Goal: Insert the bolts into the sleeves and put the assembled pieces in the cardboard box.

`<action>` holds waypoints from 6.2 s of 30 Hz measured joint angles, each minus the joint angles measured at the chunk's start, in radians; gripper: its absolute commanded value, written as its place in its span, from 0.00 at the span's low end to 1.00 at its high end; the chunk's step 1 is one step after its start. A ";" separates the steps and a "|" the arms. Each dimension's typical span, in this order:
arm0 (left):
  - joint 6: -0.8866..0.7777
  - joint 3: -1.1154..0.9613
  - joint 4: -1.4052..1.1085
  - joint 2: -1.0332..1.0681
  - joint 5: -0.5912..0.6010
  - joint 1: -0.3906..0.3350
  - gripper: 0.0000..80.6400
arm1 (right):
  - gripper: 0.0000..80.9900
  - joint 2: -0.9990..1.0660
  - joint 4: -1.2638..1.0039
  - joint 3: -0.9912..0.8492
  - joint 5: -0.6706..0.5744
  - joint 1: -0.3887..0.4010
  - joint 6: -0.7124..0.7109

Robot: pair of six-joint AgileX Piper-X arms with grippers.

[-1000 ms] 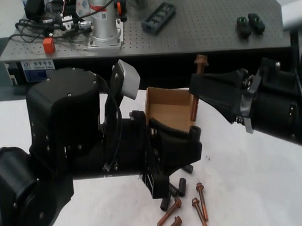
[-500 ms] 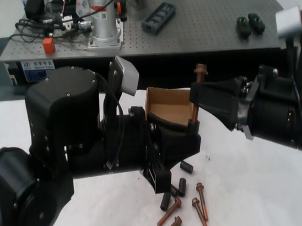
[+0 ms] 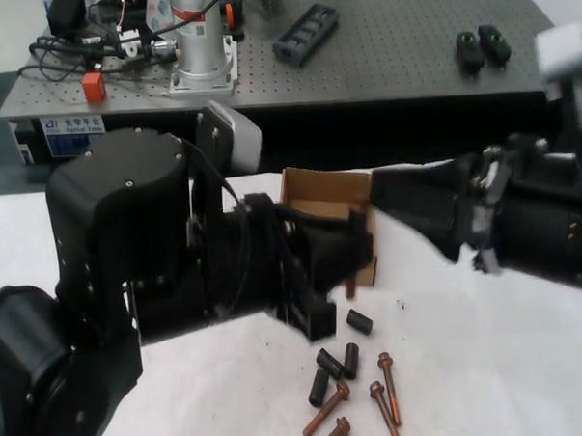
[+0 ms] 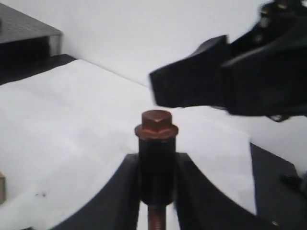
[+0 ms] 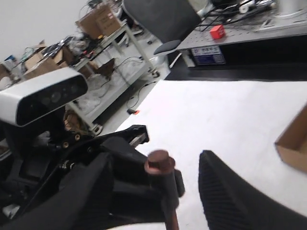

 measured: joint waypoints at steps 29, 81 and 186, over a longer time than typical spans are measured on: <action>-0.071 -1.234 0.907 1.048 -0.279 0.077 0.01 | 0.49 -0.220 0.683 0.000 0.239 -0.199 -0.093; 0.028 -0.296 0.872 0.114 -0.372 0.155 0.43 | 0.24 0.882 0.559 -0.317 0.355 -0.026 -0.284; -0.048 -0.105 0.141 0.022 0.361 -0.022 0.01 | 0.05 -0.049 -0.522 0.224 -0.077 -0.086 0.194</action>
